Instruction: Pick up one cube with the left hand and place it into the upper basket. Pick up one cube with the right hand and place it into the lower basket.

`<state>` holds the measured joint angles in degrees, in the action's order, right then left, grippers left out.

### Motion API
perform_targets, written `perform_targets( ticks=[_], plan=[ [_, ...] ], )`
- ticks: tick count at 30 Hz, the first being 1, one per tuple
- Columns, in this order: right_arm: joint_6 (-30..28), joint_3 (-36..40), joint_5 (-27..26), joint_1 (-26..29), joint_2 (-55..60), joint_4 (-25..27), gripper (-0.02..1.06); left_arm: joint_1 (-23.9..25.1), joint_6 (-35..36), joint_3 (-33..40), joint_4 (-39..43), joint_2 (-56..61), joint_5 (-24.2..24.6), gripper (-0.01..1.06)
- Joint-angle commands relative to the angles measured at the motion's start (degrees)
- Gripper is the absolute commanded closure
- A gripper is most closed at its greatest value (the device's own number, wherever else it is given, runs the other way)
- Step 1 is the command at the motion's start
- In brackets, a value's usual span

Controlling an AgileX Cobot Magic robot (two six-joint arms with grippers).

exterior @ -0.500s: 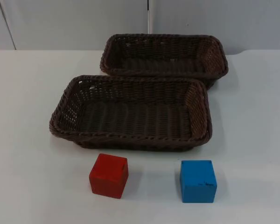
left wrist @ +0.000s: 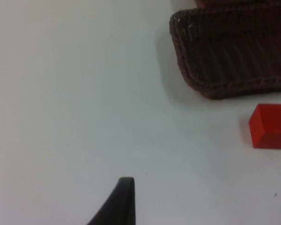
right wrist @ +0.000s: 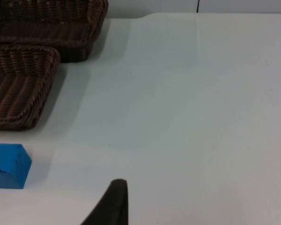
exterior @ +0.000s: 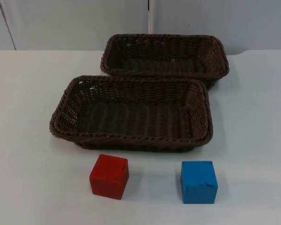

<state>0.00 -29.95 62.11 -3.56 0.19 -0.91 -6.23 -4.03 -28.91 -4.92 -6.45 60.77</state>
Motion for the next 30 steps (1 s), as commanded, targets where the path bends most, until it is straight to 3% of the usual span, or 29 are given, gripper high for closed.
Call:
perform_targets(
  ticks=[1,18,30],
  plan=[
    [-0.8,0.4,-0.4,0.3,-0.2,-0.2,-0.01,0.1,0.5,-0.7,-1.3,-0.7,-1.9,0.0],
    [-0.8,0.4,-0.4,0.3,-0.2,-0.2,-0.01,0.1,-0.3,-1.8,-8.6,-12.8,-10.5,0.0],
    [-0.8,0.4,-0.4,0.3,-0.2,-0.2,-0.01,0.1,-7.6,-1.8,-14.6,-23.2,-13.5,0.0]
  ],
)
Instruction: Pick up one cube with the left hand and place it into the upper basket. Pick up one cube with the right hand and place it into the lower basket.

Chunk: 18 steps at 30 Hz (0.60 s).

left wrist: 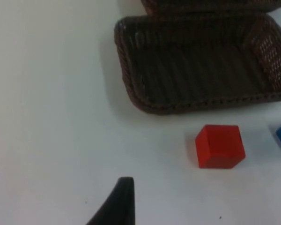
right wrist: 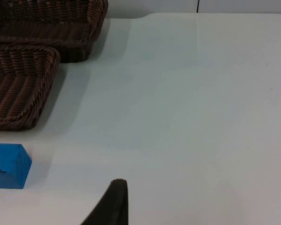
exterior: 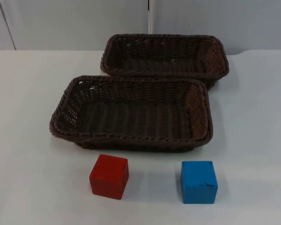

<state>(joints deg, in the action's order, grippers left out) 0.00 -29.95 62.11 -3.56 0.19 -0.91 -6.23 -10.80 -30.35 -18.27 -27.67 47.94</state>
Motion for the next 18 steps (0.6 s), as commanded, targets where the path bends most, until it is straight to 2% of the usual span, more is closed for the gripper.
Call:
perform_targets(
  ticks=[1,4,6,11,18],
  plan=[
    [-0.8,0.4,-0.4,0.3,-0.2,-0.2,-0.01,0.1,-0.9,-0.3,-1.3,-2.0,-0.7,0.0],
    [-0.8,0.4,-0.4,0.3,-0.2,-0.2,-0.01,0.1,-1.3,-0.3,-2.8,-6.3,-0.7,0.04],
    [-0.8,0.4,-0.4,0.3,-0.2,-0.2,-0.01,0.1,-4.8,-0.3,-5.9,-8.8,-0.7,0.06],
    [-0.8,0.4,-0.4,0.3,-0.2,-0.2,-0.01,0.1,-11.7,-0.3,-13.9,-14.3,-0.7,0.07],
    [-0.8,0.4,-0.4,0.3,-0.2,-0.1,-0.01,0.1,-15.6,-0.3,-19.7,-18.7,-0.7,0.07]
  ],
)
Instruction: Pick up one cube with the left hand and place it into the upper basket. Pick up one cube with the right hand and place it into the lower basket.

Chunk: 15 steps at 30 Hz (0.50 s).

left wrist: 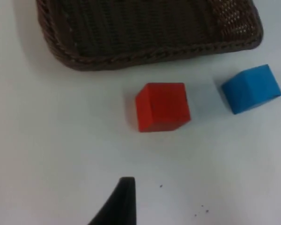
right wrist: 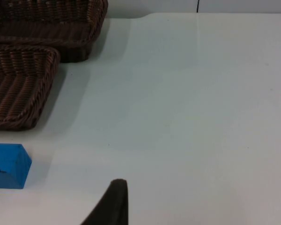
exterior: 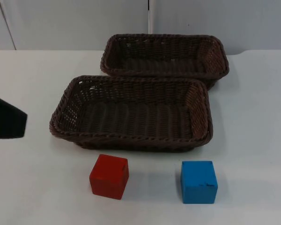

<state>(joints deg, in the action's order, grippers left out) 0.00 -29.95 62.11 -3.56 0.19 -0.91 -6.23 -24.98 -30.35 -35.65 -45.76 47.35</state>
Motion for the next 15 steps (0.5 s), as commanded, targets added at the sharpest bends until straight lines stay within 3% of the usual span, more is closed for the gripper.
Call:
perform_targets(
  ticks=[1,4,9,14,15],
  plan=[
    [-0.8,0.4,-0.4,0.3,-0.2,-0.1,-0.01,0.1,-2.7,-0.3,-3.5,-1.6,-0.1,0.07],
    [-0.8,0.4,-0.4,0.3,-0.2,-0.1,-0.01,0.0,-4.9,-0.3,-5.7,-3.3,0.0,0.07],
    [-0.8,0.4,-0.4,0.3,-0.2,-0.1,-0.01,-4.4,-6.4,-0.3,-8.5,-7.1,-0.5,0.07],
    [-0.8,0.4,-0.4,0.3,-0.2,-0.1,-0.01,-13.7,-6.1,-0.3,-8.8,-10.6,-6.3,0.07],
    [-0.8,0.4,-0.4,0.3,-0.2,-0.1,-0.01,-13.7,-6.1,-0.3,-8.8,-10.6,-6.3,0.07]
  ],
)
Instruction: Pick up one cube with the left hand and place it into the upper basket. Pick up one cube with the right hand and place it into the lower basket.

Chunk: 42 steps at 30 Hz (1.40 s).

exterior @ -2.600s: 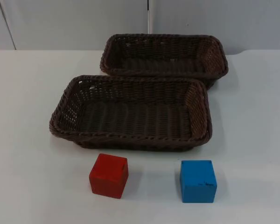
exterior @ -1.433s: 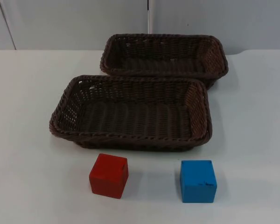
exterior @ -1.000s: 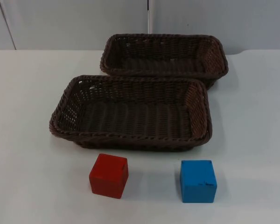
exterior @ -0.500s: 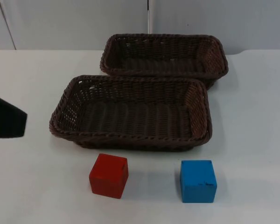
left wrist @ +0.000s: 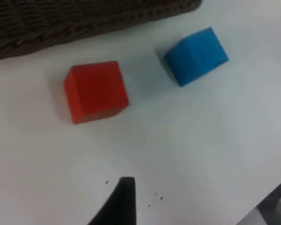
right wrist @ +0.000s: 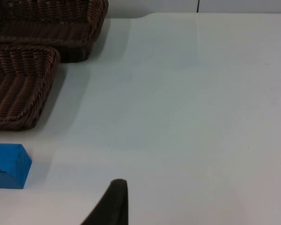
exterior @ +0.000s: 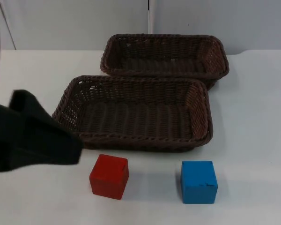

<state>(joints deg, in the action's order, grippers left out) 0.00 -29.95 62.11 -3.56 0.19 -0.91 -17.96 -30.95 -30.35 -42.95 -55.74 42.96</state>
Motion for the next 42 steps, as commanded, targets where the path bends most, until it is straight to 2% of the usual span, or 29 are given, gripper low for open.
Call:
perform_targets(
  ticks=[1,5,15,30,37,40,41,42],
  plan=[
    [-0.8,0.4,-0.4,0.3,-0.2,-0.1,-0.01,-3.7,-0.1,-0.3,-1.5,-1.5,-3.5,0.07],
    [-0.8,0.4,-0.4,0.3,-0.2,-0.1,-0.01,-10.0,1.3,-0.3,-1.3,-4.9,-9.2,0.07],
    [-0.8,0.4,-0.4,0.3,-0.2,-0.1,-0.01,-16.2,2.3,-0.3,-0.9,-12.8,-15.8,0.07],
    [-0.8,0.4,-0.4,0.3,-0.2,-0.1,-0.01,-16.4,7.9,-0.3,6.3,-26.5,-28.7,0.07],
    [-0.8,0.4,-0.4,0.3,-0.2,-0.1,-0.01,-16.4,8.2,-1.4,8.0,-31.0,-29.9,0.07],
    [-0.8,0.4,-0.4,0.3,-0.2,-0.1,-0.01,-16.4,13.0,-4.3,15.0,-33.5,-28.9,0.07],
    [-0.8,0.4,-0.4,0.3,-0.2,-0.1,-0.01,-16.4,13.0,-4.3,15.0,-33.5,-28.9,0.07],
    [-0.8,0.4,-0.4,0.3,-0.2,-0.1,-0.01,-16.4,16.7,-6.0,20.5,-34.8,-28.0,0.07]
  ],
)
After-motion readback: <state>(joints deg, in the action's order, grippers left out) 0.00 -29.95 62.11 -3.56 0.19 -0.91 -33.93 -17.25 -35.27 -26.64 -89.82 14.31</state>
